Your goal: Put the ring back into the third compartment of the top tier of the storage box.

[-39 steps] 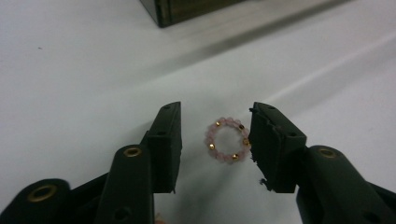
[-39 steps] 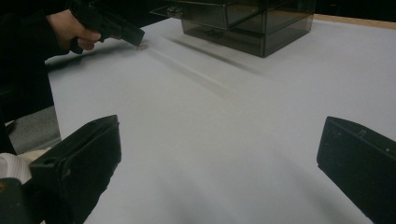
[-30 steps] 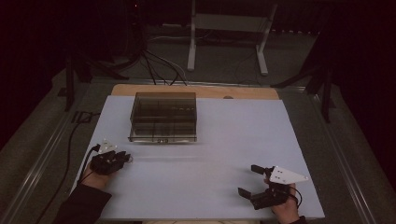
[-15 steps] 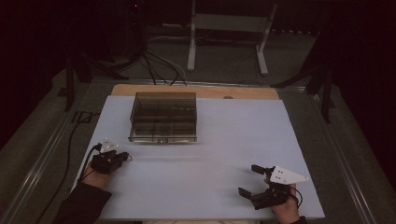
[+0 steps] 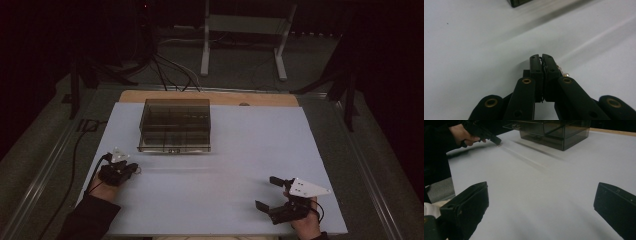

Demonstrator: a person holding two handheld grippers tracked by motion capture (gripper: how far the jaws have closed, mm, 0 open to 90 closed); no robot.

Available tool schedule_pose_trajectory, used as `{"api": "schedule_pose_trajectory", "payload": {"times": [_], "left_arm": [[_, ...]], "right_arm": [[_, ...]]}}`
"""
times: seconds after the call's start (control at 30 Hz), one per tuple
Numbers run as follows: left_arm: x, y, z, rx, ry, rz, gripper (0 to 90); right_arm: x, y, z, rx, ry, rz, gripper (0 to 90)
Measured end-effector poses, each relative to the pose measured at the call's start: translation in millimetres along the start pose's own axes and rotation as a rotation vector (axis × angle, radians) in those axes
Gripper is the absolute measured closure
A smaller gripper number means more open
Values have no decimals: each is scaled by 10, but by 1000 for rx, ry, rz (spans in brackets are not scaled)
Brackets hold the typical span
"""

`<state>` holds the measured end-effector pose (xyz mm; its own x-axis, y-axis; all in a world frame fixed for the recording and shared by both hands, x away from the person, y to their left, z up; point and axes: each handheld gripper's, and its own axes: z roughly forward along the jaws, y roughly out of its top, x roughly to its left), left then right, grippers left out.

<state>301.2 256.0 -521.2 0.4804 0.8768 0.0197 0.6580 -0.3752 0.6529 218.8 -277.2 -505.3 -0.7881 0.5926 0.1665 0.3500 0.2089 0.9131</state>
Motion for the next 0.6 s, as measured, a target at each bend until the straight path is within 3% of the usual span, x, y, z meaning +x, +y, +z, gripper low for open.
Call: {"api": "schedule_pose_trajectory", "payload": {"times": [0.4, 0.6], "left_arm": [[1, 19, -154, -45, 34, 6, 900], [-25, 39, -232, -63, 26, 12, 900]], "right_arm": [[-7, 0, -4, -3, -2, 2, 0], [-6, 0, -5, -3, -3, 2, 0]]}}
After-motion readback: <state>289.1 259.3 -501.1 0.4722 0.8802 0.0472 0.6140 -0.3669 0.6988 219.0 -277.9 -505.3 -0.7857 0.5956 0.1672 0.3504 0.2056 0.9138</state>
